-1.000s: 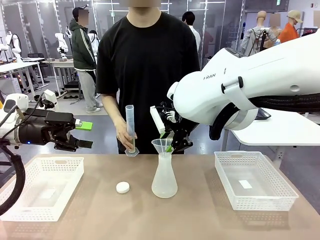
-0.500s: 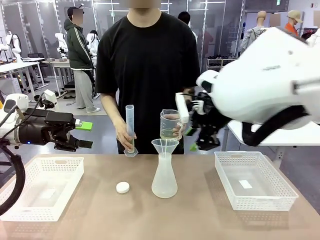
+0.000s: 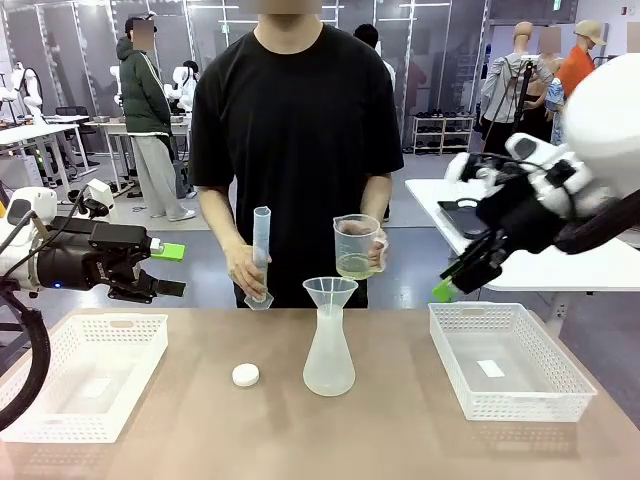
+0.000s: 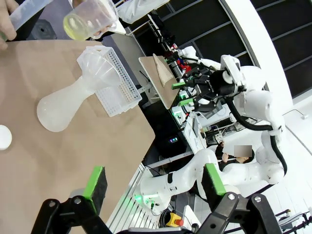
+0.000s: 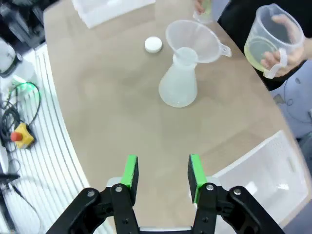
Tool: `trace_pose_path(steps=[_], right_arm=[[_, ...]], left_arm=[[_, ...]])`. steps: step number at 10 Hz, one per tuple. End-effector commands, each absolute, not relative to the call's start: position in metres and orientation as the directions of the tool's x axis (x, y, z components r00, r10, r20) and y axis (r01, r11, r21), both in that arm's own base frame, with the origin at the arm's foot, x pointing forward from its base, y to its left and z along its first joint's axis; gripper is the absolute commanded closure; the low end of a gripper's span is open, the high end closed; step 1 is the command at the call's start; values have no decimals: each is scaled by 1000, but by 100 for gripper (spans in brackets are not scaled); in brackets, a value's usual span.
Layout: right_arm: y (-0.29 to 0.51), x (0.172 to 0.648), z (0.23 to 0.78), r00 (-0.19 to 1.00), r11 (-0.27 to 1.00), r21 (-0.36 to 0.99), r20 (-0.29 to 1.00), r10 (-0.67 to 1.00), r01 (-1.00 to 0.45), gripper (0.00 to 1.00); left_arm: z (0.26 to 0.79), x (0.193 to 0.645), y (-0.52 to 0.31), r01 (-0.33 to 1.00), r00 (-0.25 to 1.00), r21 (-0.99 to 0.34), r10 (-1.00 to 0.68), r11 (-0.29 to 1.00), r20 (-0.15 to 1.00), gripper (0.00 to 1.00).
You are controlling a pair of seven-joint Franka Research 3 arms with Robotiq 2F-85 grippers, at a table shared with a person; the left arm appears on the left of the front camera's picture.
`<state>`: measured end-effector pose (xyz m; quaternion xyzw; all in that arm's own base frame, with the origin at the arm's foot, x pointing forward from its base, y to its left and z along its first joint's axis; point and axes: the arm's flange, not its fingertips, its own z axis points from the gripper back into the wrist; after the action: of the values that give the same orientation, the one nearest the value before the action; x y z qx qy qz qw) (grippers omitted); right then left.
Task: Prepare the solutions needed for the experiment.
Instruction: Once the solution is in the Big flask , pick up the Plastic Funnel and place it back into the right Organizing basket.
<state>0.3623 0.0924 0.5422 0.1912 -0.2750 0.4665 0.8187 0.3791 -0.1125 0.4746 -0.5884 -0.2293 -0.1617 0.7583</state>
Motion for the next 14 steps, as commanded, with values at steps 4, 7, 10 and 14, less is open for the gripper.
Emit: trace_pose_path(steps=[4, 7, 10, 14], right_arm=[[50, 353, 483, 746, 476, 657, 666, -5, -584, 47], [51, 353, 447, 838, 368, 798, 539, -82, -477, 47], [53, 356, 430, 867, 318, 834, 494, -64, -452, 47], [48, 355, 418, 877, 217, 862, 478, -48, -458, 47]], left_arm=[[477, 380, -115, 504, 849, -831, 44, 233, 527, 0], [477, 380, -115, 504, 849, -831, 44, 233, 527, 0], [477, 380, -115, 504, 849, -831, 44, 233, 527, 0], [477, 380, -115, 504, 849, -831, 44, 233, 527, 0]])
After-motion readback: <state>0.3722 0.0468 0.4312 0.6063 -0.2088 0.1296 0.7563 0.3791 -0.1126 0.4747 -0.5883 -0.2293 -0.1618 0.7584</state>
